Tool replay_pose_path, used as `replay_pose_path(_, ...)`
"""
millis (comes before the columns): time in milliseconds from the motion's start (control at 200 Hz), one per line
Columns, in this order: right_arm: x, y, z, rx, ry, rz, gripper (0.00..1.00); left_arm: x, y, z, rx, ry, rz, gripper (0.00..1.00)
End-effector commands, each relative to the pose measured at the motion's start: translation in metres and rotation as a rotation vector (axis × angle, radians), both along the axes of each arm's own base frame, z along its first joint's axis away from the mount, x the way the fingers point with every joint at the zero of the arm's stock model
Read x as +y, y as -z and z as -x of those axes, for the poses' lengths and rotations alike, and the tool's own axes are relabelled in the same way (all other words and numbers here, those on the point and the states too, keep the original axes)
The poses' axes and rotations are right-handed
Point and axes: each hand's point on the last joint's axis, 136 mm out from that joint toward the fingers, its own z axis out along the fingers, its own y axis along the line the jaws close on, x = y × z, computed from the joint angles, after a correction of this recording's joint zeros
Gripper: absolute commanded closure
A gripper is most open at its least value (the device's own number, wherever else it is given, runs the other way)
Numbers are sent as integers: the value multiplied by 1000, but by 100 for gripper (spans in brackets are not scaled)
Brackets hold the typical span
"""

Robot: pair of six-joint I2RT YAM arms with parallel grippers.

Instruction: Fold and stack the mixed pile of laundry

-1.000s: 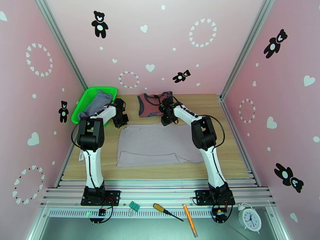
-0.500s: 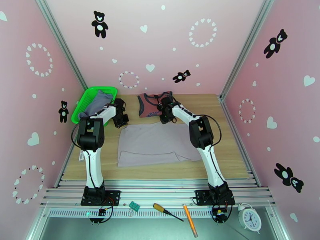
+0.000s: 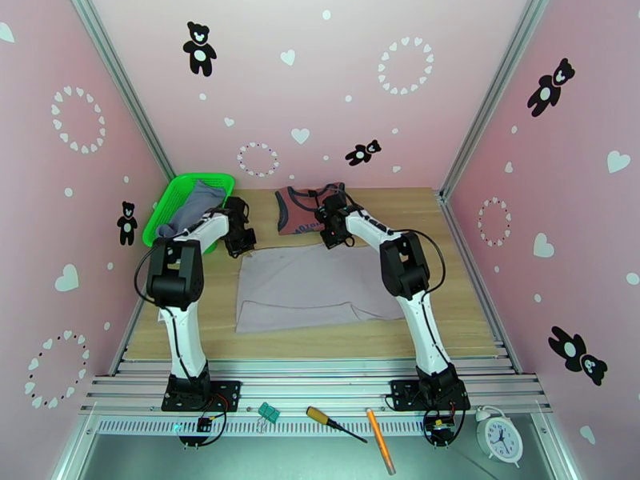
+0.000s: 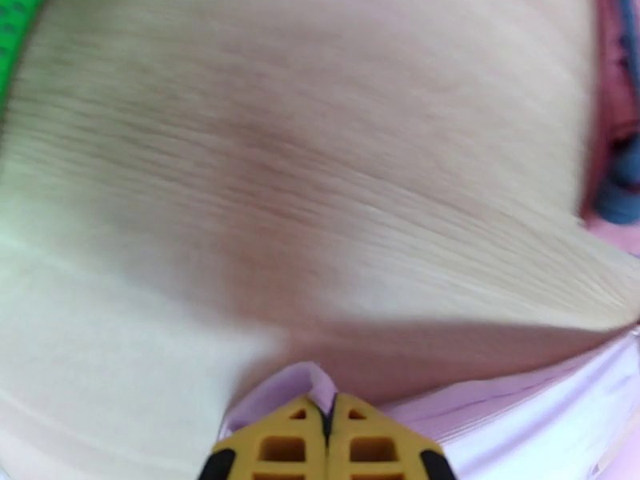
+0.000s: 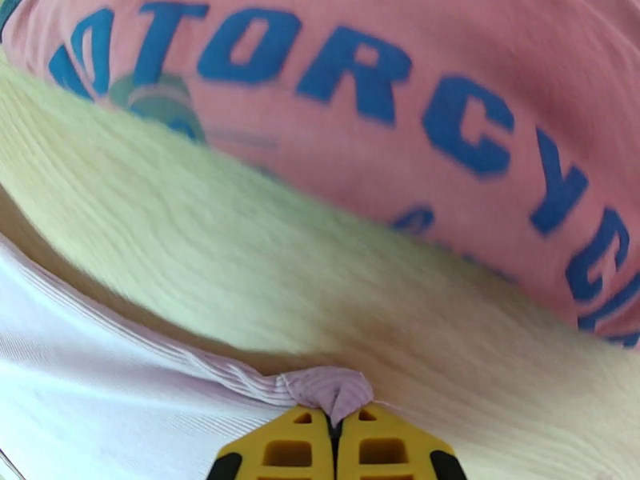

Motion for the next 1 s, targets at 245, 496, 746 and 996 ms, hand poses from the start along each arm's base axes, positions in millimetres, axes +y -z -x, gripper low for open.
replay_pose_path(245, -8, -48, 6, -168, 23, -86, 100, -4, -36, 17, -127, 6, 31, 100)
replay_pose_path(496, -13, -56, 30, -296, 52, -141, 100, -4, -31, 45, -138, -20, 26, 100)
replay_pose_path(746, -21, -42, 61, -378, 94, -96, 100, -5, -30, 74, -158, -32, 4, 100)
replay_pose_path(996, -31, -27, 94, -440, 150, -59, 87, -3, -5, 115, -113, -52, -37, 100)
